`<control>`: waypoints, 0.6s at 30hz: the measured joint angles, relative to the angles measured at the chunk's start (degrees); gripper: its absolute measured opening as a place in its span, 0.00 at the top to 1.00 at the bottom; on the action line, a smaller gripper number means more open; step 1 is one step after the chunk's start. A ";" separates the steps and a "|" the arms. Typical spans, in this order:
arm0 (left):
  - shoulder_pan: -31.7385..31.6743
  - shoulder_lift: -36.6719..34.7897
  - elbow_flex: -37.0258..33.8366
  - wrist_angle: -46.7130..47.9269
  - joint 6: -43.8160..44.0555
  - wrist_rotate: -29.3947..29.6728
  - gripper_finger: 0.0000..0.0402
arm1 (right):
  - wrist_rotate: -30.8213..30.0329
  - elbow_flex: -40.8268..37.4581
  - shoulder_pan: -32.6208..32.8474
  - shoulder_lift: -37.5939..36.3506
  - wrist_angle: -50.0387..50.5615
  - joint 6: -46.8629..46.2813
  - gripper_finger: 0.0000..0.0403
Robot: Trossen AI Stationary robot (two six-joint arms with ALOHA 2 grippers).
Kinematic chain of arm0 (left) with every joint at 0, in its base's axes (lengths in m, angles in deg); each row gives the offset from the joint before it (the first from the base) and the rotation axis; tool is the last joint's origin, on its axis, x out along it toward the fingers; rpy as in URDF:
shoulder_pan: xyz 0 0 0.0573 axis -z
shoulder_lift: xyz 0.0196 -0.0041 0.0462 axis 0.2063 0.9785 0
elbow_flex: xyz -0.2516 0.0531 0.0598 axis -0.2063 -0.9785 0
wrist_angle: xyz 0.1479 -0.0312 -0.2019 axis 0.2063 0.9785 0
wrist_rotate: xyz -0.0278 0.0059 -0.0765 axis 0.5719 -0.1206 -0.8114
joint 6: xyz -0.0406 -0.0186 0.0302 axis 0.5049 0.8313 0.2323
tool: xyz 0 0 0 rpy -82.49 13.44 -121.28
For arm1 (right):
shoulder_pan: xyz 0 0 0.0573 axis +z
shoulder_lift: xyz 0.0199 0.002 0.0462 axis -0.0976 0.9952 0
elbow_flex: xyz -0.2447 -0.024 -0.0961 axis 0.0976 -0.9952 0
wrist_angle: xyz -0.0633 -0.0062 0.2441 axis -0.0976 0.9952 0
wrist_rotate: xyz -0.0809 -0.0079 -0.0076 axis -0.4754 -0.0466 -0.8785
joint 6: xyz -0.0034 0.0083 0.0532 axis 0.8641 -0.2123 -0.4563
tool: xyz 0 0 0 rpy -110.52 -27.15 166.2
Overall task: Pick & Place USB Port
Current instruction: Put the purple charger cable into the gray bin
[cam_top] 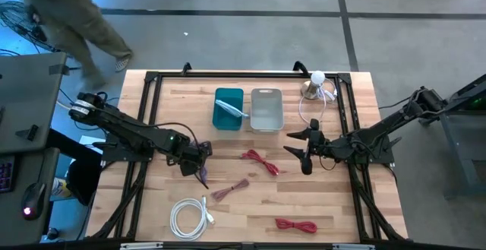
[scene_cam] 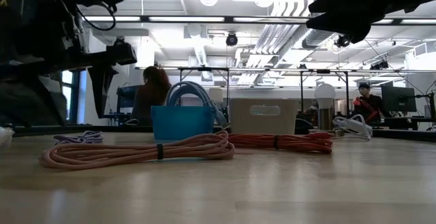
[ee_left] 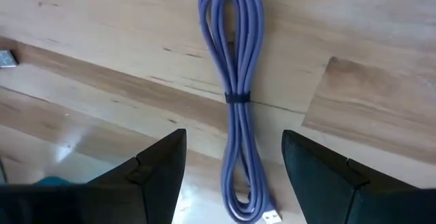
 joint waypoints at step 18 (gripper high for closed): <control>-4.63 4.36 -0.02 -1.47 1.49 -2.58 0.41 | 1.09 0.00 0.00 0.00 -0.07 -1.05 0.45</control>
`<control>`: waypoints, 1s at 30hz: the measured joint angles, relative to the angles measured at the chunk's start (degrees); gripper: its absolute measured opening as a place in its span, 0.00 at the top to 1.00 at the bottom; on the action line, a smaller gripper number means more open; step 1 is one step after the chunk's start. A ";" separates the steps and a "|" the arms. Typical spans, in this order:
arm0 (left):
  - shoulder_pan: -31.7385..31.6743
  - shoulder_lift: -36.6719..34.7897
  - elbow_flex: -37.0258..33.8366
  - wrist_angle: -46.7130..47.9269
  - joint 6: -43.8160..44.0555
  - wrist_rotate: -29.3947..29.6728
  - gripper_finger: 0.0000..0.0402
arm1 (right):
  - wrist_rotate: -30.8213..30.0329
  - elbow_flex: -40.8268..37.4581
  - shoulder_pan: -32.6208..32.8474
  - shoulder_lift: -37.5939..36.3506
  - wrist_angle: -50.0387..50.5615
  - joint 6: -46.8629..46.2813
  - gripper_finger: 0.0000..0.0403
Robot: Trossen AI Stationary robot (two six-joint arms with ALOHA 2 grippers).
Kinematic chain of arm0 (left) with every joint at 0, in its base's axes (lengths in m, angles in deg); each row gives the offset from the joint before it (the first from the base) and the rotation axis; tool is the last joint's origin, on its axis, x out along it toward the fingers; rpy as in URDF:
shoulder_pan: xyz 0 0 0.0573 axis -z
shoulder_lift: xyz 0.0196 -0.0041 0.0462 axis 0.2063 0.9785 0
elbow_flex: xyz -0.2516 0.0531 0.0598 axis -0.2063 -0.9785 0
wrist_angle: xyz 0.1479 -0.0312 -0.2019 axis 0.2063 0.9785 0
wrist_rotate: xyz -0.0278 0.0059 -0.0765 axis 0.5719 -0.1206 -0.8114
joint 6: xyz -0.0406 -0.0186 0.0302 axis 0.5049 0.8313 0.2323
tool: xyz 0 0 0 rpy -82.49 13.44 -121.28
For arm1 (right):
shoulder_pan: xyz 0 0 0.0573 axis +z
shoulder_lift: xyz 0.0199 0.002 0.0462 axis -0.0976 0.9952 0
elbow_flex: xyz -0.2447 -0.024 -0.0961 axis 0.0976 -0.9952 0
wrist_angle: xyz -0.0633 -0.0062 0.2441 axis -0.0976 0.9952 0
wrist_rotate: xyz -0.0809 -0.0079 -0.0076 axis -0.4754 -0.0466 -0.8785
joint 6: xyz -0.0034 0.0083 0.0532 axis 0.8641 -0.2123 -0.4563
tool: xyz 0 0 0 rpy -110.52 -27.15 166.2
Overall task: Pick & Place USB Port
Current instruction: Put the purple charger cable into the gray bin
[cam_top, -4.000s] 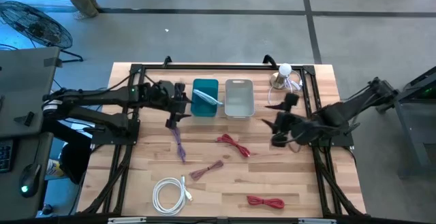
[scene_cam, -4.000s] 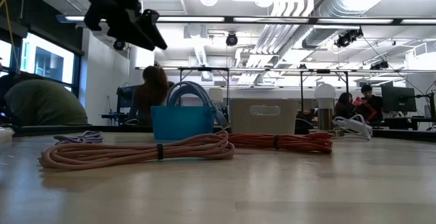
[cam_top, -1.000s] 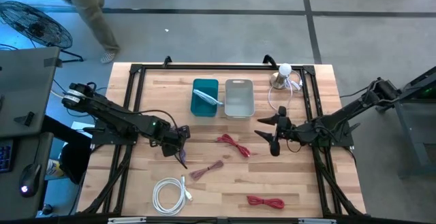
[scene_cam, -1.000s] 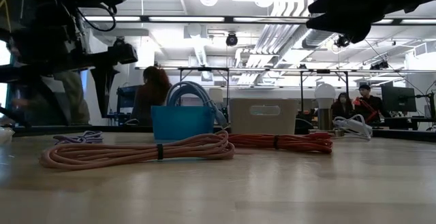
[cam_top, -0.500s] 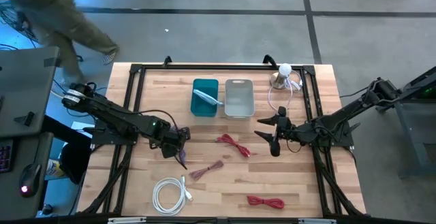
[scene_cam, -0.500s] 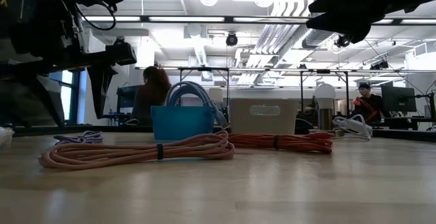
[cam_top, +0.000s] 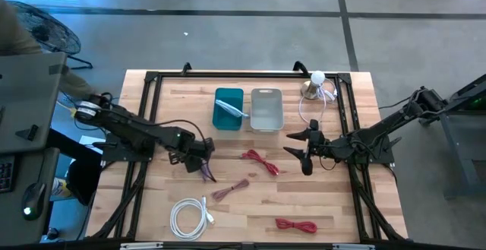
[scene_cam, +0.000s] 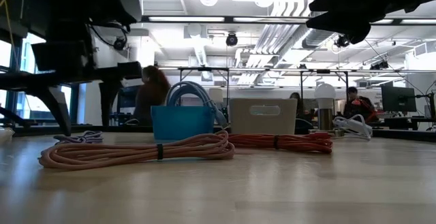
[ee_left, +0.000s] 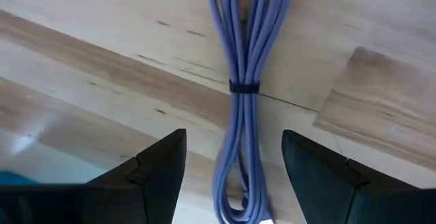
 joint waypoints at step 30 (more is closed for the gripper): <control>-6.00 1.86 0.01 -1.28 -0.63 -12.15 0.49 | 0.09 0.00 0.02 0.00 -0.15 -0.87 0.45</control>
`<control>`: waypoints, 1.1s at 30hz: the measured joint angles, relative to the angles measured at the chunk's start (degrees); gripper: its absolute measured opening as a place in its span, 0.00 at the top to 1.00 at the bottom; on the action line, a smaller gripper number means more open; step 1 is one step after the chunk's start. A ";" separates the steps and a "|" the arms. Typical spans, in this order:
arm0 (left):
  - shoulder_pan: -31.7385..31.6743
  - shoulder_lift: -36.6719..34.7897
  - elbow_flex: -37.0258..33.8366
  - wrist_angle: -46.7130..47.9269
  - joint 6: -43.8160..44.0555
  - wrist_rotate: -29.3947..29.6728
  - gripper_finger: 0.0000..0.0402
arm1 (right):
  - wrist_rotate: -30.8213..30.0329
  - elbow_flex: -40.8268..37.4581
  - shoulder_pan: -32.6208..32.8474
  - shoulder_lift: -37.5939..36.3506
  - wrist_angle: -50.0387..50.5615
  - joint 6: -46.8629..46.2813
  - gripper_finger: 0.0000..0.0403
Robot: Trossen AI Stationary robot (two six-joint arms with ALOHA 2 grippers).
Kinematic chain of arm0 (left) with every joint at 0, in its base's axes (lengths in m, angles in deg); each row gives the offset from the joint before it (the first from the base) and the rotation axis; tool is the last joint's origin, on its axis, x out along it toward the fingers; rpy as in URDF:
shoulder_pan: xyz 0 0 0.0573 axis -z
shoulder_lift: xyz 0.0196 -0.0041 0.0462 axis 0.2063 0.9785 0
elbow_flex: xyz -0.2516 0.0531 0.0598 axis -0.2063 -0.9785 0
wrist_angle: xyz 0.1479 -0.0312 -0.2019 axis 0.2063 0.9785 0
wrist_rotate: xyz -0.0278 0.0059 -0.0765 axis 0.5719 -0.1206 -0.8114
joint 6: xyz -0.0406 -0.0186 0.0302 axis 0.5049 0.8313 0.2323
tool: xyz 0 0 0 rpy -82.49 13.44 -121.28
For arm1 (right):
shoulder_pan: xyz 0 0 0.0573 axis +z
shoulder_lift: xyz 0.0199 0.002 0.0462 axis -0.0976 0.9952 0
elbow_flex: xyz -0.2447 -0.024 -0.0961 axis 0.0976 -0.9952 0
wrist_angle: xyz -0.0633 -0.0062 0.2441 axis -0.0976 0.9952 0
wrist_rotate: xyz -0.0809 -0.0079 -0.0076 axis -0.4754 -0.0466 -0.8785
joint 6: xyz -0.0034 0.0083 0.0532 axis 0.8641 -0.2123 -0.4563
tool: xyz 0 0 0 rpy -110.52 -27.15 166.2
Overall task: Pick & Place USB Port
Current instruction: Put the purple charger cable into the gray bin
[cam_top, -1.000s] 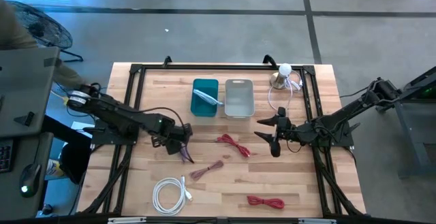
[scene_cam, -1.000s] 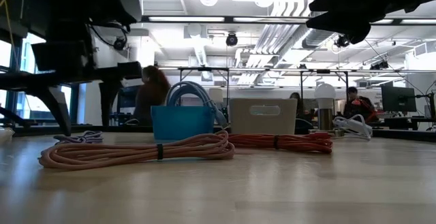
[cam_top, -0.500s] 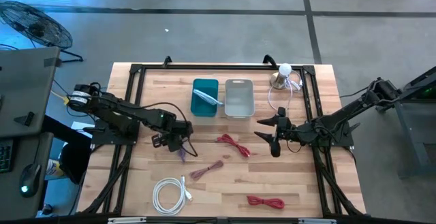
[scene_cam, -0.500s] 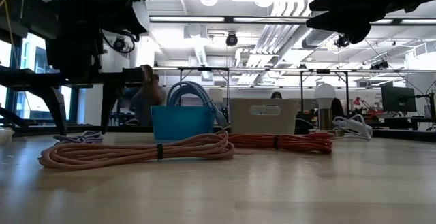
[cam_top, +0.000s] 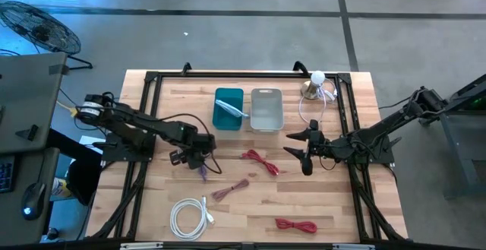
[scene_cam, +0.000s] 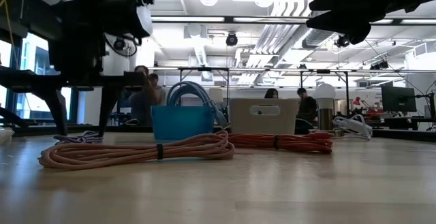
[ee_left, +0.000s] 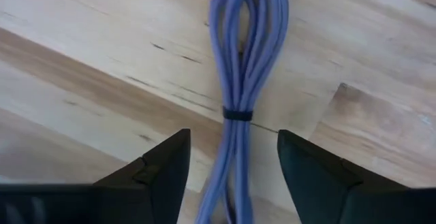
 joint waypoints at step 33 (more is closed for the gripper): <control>-0.30 4.07 7.96 -1.21 2.33 9.70 0.96 | 2.62 -0.04 0.17 -0.02 -0.13 0.34 0.45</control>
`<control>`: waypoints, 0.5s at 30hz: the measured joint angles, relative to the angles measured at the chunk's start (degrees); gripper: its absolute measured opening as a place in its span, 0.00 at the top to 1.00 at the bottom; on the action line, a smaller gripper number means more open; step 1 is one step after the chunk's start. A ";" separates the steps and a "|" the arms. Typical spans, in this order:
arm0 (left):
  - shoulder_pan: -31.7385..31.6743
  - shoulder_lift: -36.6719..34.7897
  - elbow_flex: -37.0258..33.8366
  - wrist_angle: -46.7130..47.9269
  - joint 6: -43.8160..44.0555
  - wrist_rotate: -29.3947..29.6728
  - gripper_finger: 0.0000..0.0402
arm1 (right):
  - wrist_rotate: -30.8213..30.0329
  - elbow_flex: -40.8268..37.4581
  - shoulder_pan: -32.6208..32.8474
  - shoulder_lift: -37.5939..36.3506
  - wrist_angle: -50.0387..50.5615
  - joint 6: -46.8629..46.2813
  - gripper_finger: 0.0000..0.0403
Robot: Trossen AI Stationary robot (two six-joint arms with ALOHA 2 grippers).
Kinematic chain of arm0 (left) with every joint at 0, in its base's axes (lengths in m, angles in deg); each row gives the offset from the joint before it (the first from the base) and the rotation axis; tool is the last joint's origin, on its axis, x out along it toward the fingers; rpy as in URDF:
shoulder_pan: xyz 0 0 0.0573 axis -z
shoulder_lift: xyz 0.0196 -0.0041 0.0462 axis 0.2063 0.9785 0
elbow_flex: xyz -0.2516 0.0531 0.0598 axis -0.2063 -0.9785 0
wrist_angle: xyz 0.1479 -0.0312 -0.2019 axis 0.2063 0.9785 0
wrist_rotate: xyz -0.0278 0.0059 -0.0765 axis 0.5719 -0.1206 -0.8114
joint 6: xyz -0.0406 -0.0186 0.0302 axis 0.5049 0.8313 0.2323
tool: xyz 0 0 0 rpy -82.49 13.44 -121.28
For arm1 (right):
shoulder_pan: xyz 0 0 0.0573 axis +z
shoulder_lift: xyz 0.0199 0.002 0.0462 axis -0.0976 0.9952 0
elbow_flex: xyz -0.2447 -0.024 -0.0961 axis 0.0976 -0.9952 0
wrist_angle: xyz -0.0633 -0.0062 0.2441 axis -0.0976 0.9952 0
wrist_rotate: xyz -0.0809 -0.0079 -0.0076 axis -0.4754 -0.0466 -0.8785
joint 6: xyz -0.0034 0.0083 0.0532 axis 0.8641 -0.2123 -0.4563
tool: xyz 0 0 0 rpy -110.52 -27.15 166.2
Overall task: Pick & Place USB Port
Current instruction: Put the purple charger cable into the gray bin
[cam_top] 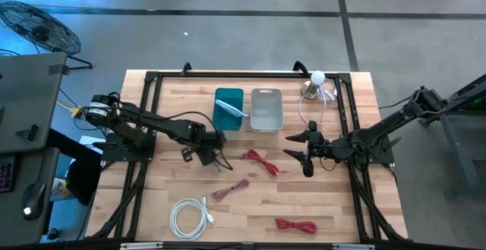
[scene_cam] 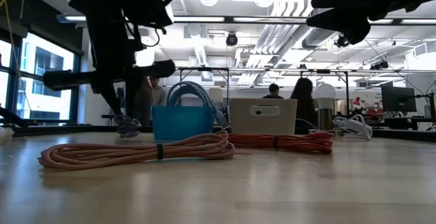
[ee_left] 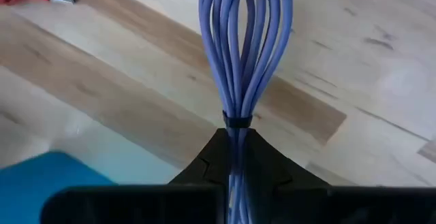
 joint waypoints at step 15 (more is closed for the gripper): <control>0.19 -22.84 0.82 -7.36 8.76 -3.73 0.97 | 0.85 0.00 0.22 0.00 -0.77 15.26 0.45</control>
